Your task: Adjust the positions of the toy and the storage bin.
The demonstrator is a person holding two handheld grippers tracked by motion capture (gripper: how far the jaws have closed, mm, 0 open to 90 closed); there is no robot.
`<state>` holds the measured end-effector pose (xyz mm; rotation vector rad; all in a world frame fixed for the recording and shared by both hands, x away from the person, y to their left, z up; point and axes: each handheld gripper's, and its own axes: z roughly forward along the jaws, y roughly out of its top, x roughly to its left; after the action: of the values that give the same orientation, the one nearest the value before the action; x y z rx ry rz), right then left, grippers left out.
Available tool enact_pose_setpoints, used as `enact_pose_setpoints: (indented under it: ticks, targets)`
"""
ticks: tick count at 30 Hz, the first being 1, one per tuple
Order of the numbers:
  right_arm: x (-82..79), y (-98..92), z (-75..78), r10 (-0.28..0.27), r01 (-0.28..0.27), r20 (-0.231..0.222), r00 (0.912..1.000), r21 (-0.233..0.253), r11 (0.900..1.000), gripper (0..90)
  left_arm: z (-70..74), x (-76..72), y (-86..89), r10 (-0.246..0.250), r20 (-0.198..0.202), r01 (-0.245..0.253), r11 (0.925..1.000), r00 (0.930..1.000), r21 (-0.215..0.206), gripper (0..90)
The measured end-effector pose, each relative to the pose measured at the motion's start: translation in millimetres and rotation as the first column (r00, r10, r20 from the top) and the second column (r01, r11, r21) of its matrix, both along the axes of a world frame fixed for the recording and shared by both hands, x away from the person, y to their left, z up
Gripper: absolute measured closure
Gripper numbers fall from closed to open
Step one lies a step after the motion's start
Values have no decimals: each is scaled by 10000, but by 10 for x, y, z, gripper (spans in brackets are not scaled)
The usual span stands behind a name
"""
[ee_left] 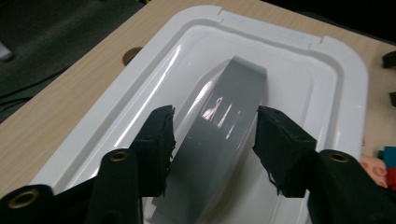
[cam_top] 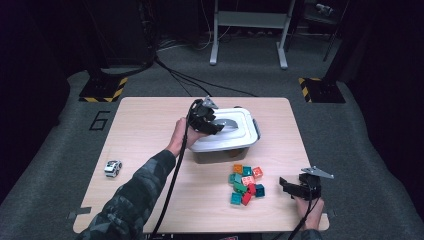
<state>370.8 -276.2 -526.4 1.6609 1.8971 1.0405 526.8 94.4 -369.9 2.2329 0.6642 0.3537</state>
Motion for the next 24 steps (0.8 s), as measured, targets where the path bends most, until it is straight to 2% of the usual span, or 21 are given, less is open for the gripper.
enact_pose_setpoints:
  ticks: [3, 7, 13, 24]
  targets:
    - [-2, -8, 1, -26, 26, 7, 10000, 84, 10000, 129, 23, -3, -36, -138, 107, 136, 9997, 9998, 210, 510]
    - [-7, -6, 3, -102, 103, -39, 9999, 135, 9999, 131, 41, -17, -19, -177, 11, 177, 9998, 9998, 35, 541]
    - [-2, -13, 0, -47, 46, 23, 10000, 99, 9999, 132, 51, -53, -5, -234, -59, 234, 9997, 9997, 91, 565]
    - [-3, -14, 0, -55, 54, 21, 10000, 120, 9999, 134, 58, -147, 24, 124, -99, -122, 9998, 9999, 174, 613]
